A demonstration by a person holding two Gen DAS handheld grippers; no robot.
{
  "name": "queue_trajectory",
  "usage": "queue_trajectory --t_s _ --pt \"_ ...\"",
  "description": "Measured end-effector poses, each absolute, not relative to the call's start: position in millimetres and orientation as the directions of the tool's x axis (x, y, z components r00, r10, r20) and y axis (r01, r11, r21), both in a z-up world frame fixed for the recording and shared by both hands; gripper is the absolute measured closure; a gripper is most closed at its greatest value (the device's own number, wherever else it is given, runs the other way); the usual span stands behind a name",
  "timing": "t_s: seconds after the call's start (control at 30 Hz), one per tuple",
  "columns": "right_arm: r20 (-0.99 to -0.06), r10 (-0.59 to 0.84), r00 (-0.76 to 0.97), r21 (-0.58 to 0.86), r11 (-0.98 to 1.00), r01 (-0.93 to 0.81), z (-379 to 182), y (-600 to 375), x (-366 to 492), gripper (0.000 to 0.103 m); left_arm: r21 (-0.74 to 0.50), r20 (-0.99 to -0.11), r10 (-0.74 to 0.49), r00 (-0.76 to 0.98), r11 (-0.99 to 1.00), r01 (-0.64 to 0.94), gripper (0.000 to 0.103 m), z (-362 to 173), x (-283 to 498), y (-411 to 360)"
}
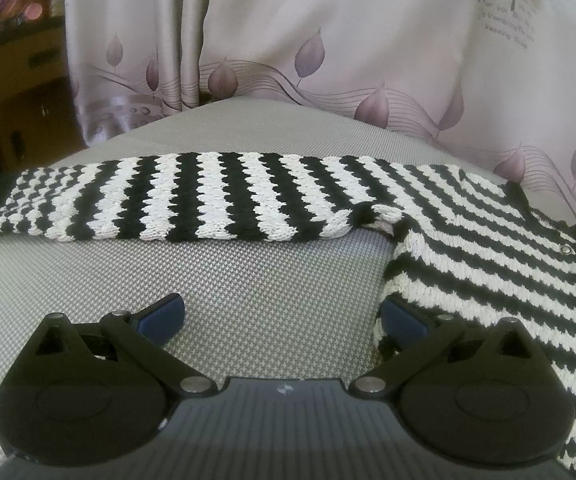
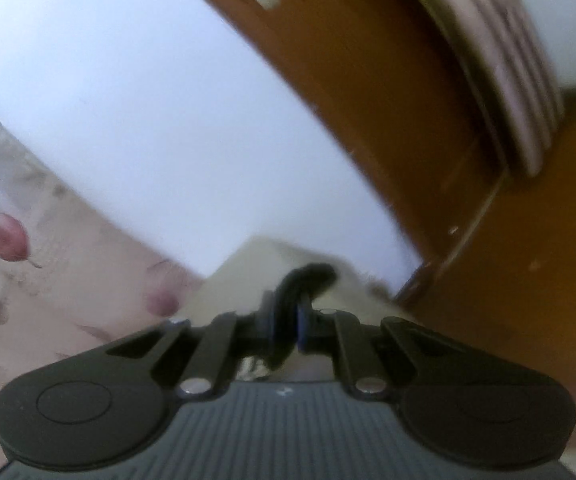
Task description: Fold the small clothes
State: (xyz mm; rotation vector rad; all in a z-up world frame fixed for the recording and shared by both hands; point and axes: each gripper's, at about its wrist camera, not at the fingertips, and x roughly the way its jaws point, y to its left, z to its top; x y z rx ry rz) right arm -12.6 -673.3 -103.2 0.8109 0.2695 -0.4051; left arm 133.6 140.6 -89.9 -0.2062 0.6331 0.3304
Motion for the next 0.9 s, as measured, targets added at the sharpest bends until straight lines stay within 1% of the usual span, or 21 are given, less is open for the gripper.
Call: queue_trajectory --t_s 0.1,0.17,0.2,0.23,0.3,0.33,0.4,0.43,0.47,0.53,0.57,0.6,0.63,0.7,0.73,0.8,0.87,0.9 --pt "-0.494 -0.227 0.839 0.622 0.583 0.523 -126.4 -682.1 -2.4 0.093 -0.099 -0.607 0.235 0.760 0.926 -0.365 0.000 -89.3 133.0 140.4" --pt "-0.525 -0.204 0.827 0.655 0.523 0.545 -145.9 -680.1 -8.8 0.093 -0.101 -0.607 0.234 0.759 0.925 -0.366 0.000 -89.0 133.4 139.6" --pt "-0.541 -0.211 0.814 0.646 0.516 0.563 -154.5 -675.9 -12.6 0.092 -0.099 -0.606 0.236 0.759 0.925 -0.366 0.000 -89.0 133.4 139.4" --pt "-0.538 -0.219 0.814 0.641 0.521 0.564 -160.1 -673.5 -15.8 0.093 -0.098 -0.607 0.236 0.759 0.925 -0.366 0.000 -89.0 133.5 139.6" --pt "-0.479 -0.254 0.840 0.690 0.482 0.540 -164.1 -671.4 -28.7 0.090 -0.092 -0.610 0.236 0.757 0.927 -0.363 0.000 -89.1 133.7 139.0" --pt "-0.459 -0.293 0.838 0.699 0.463 0.545 -161.0 -672.9 -33.3 0.087 -0.088 -0.611 0.235 0.756 0.929 -0.359 0.000 -88.8 133.8 138.4" --pt "-0.354 -0.405 0.843 0.699 0.485 0.526 -141.1 -656.1 -50.1 0.088 -0.096 -0.604 0.221 0.765 0.934 -0.345 0.000 -88.1 132.8 138.1" --pt "-0.303 -0.388 0.871 0.705 0.523 0.478 -129.6 -644.0 -53.7 0.088 -0.107 -0.599 0.211 0.772 0.935 -0.338 0.000 -87.8 132.2 138.7" --pt "-0.275 -0.311 0.910 0.710 0.572 0.411 -119.0 -630.2 -50.9 0.088 -0.123 -0.593 0.199 0.780 0.935 -0.332 0.000 -87.5 130.4 140.3" --pt "-0.240 -0.021 0.971 0.730 0.655 0.195 -104.1 -583.6 -37.6 0.088 -0.156 -0.579 0.182 0.795 0.932 -0.327 0.000 -86.7 125.8 143.6" --pt "-0.243 0.102 0.965 0.732 0.672 0.113 -101.5 -556.8 -30.9 0.084 -0.168 -0.570 0.171 0.804 0.933 -0.317 0.001 -84.9 121.3 145.0" --pt "-0.273 0.230 0.934 0.723 0.690 0.042 -100.8 -521.8 -22.5 0.071 -0.174 -0.566 0.151 0.811 0.939 -0.296 0.001 -81.8 115.5 145.7" --pt "-0.317 0.294 0.902 0.706 0.708 0.018 -101.6 -492.7 -17.2 0.056 -0.180 -0.565 0.122 0.816 0.947 -0.266 0.001 -78.0 109.2 146.6" --pt "-0.383 0.374 0.845 0.670 0.742 -0.025 -109.0 -438.8 -11.2 0.045 -0.197 -0.553 0.039 0.832 0.965 -0.176 0.001 -69.8 88.3 147.6" --pt "-0.412 0.384 0.826 0.642 0.766 -0.036 -112.3 -417.6 -9.4 0.046 -0.195 -0.548 -0.003 0.836 0.973 -0.124 0.001 -66.2 76.8 147.6" --pt "-0.460 0.363 0.810 0.582 0.812 -0.034 -118.2 -384.2 -5.4 0.044 -0.183 -0.551 -0.075 0.831 0.983 -0.033 0.001 -59.7 52.8 147.7" --pt "-0.485 0.368 0.793 0.579 0.815 -0.024 -126.5 -363.6 -1.0 0.044 -0.190 -0.564 -0.125 0.816 0.982 0.019 0.001 -57.7 32.8 150.5" --pt "-0.487 0.347 0.802 0.571 0.821 -0.009 -129.6 -361.0 1.7 0.044 -0.210 -0.577 -0.151 0.803 0.977 0.033 0.001 -58.7 25.3 153.9"
